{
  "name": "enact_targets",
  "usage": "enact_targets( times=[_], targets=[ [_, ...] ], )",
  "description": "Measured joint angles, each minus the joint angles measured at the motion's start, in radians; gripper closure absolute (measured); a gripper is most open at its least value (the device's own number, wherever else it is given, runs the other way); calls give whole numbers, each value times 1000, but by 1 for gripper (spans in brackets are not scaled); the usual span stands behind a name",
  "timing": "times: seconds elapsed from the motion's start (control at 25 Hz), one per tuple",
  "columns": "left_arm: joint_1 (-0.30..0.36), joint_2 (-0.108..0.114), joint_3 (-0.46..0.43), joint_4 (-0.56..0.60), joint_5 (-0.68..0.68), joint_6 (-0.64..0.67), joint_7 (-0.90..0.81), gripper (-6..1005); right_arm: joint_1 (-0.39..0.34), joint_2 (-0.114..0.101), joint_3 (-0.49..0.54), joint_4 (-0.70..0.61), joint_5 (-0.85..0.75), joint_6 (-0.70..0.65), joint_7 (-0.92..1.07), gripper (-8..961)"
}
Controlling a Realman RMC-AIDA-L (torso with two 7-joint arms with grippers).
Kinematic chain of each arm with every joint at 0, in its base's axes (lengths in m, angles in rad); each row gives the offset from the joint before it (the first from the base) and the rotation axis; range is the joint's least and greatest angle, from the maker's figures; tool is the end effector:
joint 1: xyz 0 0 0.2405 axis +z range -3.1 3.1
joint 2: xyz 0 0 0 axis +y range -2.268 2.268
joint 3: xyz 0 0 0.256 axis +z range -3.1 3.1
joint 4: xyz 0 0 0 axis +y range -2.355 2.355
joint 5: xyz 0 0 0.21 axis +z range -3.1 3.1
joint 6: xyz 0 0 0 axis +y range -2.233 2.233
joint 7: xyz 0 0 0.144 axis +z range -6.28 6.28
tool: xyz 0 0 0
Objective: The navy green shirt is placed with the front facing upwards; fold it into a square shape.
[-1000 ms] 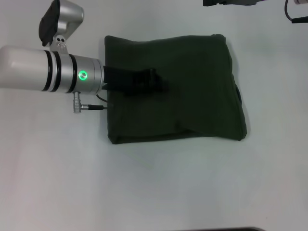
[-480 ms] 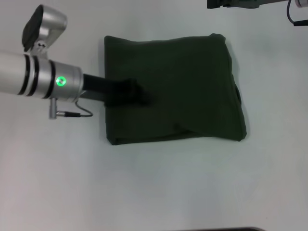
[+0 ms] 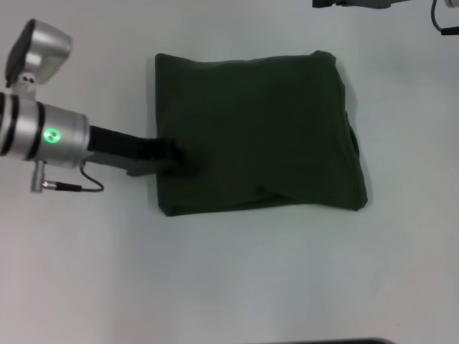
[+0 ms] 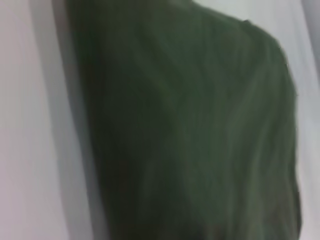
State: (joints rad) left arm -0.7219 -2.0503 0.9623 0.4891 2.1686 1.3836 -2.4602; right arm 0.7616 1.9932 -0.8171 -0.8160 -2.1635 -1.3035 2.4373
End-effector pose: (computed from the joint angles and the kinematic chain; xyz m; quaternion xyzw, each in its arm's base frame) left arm -0.2431 0.3479 -0.0557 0.7751 0.6279 0.0700 0.0068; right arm 0.2009 0.4289 0.0457 -0.8216 0.5136 0.1793 0.1707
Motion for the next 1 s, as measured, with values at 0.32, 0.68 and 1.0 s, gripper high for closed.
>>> enact_targets(
  times=[0.32,0.68,1.0],
  targets=[
    [103,-16,-105,269,-9,205,29,987,-8,-9,17,-1,-2,5,-16,943],
    [174,-61,-357,286,-180,497,599,980,-140,25,91,12,222,-62,-585,941],
    [305,-109,-374,211,-222,517,1107,837,-347,106,18,198,463,-372,-1208,618]
  ],
)
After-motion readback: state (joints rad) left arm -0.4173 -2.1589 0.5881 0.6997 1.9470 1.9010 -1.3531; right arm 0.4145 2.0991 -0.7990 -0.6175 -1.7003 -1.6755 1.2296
